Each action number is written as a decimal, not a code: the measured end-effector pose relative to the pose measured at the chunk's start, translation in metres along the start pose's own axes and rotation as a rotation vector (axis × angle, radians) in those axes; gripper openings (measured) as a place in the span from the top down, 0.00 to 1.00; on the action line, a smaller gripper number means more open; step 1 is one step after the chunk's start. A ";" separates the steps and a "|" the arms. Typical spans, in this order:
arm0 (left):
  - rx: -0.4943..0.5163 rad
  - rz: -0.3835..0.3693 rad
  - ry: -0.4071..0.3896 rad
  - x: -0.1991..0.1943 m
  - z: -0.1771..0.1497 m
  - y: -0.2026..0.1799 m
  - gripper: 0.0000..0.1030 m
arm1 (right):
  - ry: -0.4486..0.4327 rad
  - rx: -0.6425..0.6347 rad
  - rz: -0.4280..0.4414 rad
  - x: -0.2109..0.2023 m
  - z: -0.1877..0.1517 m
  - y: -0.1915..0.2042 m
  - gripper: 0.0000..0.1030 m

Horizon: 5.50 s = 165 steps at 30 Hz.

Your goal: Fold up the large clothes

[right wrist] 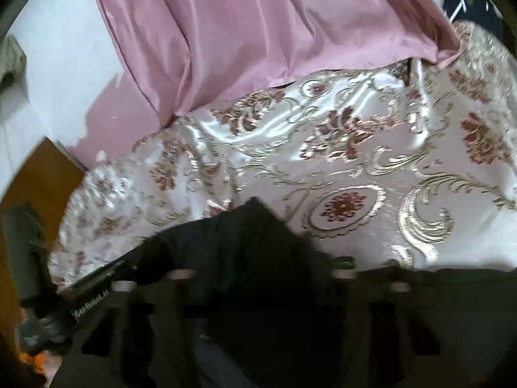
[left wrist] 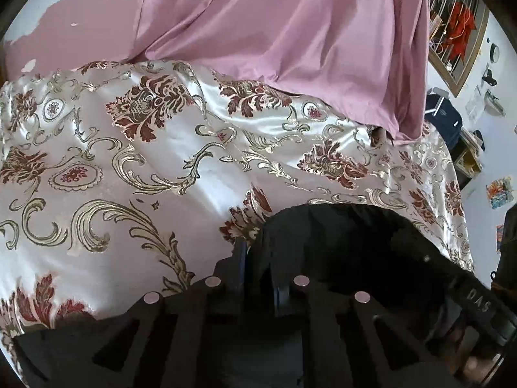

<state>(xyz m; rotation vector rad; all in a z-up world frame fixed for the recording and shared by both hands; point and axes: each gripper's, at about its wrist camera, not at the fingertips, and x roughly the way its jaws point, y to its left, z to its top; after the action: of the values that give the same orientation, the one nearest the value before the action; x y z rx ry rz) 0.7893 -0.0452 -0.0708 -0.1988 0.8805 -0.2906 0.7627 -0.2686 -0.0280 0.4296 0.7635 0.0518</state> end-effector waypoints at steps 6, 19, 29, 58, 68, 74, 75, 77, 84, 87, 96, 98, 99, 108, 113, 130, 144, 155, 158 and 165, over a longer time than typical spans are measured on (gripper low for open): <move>-0.062 -0.134 -0.128 -0.044 -0.015 0.020 0.93 | -0.147 0.046 0.105 -0.040 -0.013 -0.020 0.90; -0.002 -0.155 -0.177 -0.130 -0.077 0.032 0.95 | -0.149 -0.218 0.080 -0.142 -0.064 -0.018 0.93; 0.191 -0.189 -0.083 -0.125 -0.126 0.031 0.96 | -0.075 -0.310 0.015 -0.147 -0.108 -0.040 0.93; 0.261 -0.157 -0.162 -0.100 -0.175 0.040 0.96 | -0.246 -0.357 0.000 -0.192 -0.153 -0.044 0.82; 0.258 -0.125 -0.122 -0.102 -0.167 0.040 0.94 | -0.037 -0.338 0.058 -0.113 -0.099 -0.008 0.82; 0.283 -0.127 -0.185 -0.141 -0.169 0.037 0.79 | 0.044 -0.254 0.148 -0.096 -0.115 -0.033 0.82; 0.280 -0.128 -0.203 -0.148 -0.169 0.036 0.73 | 0.051 -0.239 0.165 -0.094 -0.119 -0.037 0.82; 0.278 -0.116 -0.254 -0.162 -0.166 0.035 0.71 | 0.061 -0.218 0.189 -0.094 -0.124 -0.043 0.82; 0.280 -0.177 -0.209 -0.141 -0.132 0.006 0.70 | 0.066 -0.220 0.193 -0.088 -0.130 -0.042 0.82; 0.330 -0.175 -0.124 -0.114 -0.127 -0.009 0.70 | 0.068 -0.217 0.199 -0.089 -0.130 -0.044 0.82; 0.446 -0.167 0.099 -0.057 -0.144 -0.019 0.71 | 0.178 -0.292 0.164 -0.078 -0.134 -0.035 0.82; 0.451 -0.144 0.149 -0.046 -0.145 -0.022 0.72 | 0.230 -0.321 0.139 -0.068 -0.134 -0.031 0.82; 0.454 -0.124 0.170 -0.039 -0.144 -0.023 0.73 | 0.252 -0.332 0.126 -0.063 -0.134 -0.029 0.82; 0.471 -0.026 0.178 -0.013 -0.152 -0.029 0.74 | 0.323 -0.425 -0.016 -0.029 -0.138 -0.009 0.83; 0.477 -0.028 0.085 -0.025 -0.163 -0.027 0.75 | 0.237 -0.469 -0.045 -0.041 -0.146 -0.003 0.83; 0.158 -0.148 -0.152 -0.070 -0.175 0.018 0.70 | 0.082 -0.615 -0.008 -0.075 -0.145 0.040 0.74; 0.196 -0.068 -0.060 -0.051 -0.174 0.007 0.71 | 0.266 -0.504 -0.002 -0.030 -0.161 0.015 0.74; 0.246 -0.091 -0.080 -0.053 -0.178 0.001 0.55 | 0.164 -0.497 -0.003 -0.062 -0.170 0.010 0.71; 0.287 -0.100 -0.092 -0.055 -0.182 -0.006 0.43 | 0.160 -0.456 -0.016 -0.073 -0.168 0.000 0.71; 0.273 -0.107 -0.080 -0.058 -0.181 -0.007 0.43 | 0.167 -0.437 -0.038 -0.079 -0.168 -0.007 0.72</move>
<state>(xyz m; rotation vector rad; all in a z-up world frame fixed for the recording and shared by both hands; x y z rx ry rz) 0.6119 -0.0422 -0.1386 -0.0037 0.7437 -0.4960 0.5905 -0.2309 -0.0858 -0.0054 0.8972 0.2163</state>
